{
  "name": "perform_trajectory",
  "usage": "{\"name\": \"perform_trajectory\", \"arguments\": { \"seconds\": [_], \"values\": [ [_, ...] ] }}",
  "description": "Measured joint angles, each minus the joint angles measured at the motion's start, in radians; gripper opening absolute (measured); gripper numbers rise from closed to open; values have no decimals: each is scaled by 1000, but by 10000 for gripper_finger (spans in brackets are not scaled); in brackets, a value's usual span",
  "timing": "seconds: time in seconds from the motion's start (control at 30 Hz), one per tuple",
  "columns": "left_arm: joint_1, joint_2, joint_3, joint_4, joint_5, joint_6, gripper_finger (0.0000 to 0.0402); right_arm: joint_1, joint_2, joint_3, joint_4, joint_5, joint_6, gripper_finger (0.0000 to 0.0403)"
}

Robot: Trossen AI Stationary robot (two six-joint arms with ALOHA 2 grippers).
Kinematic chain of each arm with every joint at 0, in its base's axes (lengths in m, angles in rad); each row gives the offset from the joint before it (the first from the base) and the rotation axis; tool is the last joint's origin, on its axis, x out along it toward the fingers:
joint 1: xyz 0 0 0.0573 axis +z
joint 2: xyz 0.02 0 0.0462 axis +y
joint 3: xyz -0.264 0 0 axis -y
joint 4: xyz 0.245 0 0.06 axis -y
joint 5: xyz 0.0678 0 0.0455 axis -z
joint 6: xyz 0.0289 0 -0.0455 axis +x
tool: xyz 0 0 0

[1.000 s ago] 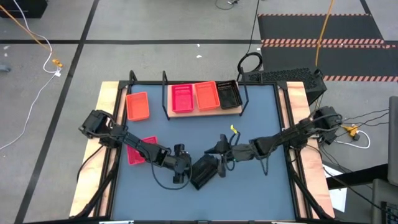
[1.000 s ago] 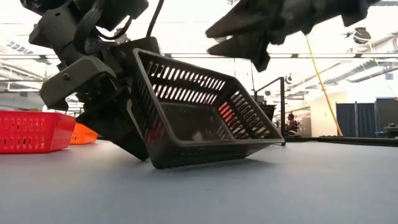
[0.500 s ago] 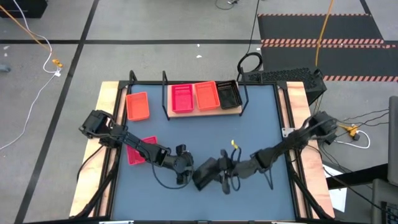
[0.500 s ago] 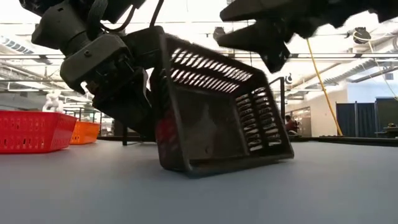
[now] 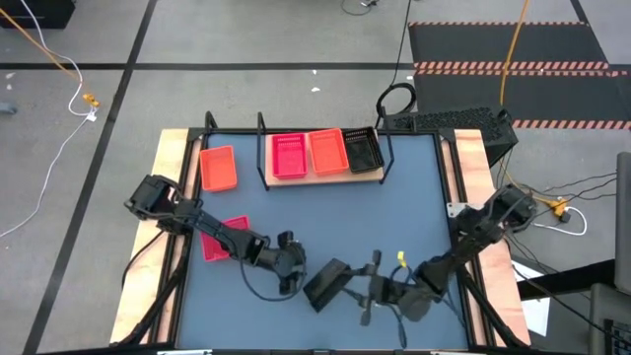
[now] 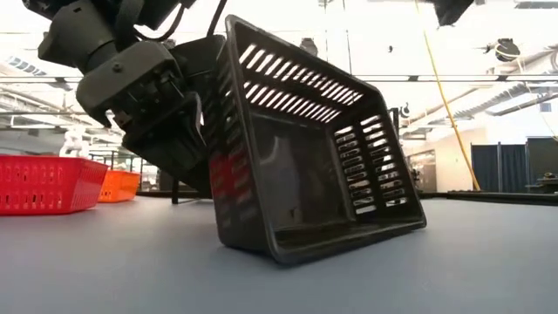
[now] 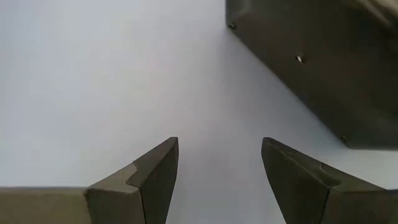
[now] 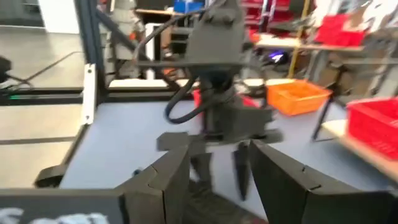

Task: Stack baskets on shelf by color
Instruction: Stack the black basket on top of the black basket on the shelf

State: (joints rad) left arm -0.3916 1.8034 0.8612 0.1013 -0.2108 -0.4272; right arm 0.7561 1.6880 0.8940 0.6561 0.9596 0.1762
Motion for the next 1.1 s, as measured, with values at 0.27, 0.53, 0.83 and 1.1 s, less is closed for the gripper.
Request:
{"name": "perform_trajectory", "arguments": {
  "seconds": [0.27, 0.53, 0.83, 1.1],
  "values": [
    [-14, 0, 0, 30, 0, -32, 232, 43, -8, -1, -62, -133, 270, 160],
    [-27, 0, 0, 36, 8, -73, 232, 30, 173, -1, 70, -375, 398, 162],
    [-57, 0, 0, 46, 35, -49, 232, -54, 425, 138, 213, -406, 169, 239],
    [-75, 0, 1, 77, 28, -41, 232, -126, 484, 334, -132, -307, 238, 282]
  ]
}}
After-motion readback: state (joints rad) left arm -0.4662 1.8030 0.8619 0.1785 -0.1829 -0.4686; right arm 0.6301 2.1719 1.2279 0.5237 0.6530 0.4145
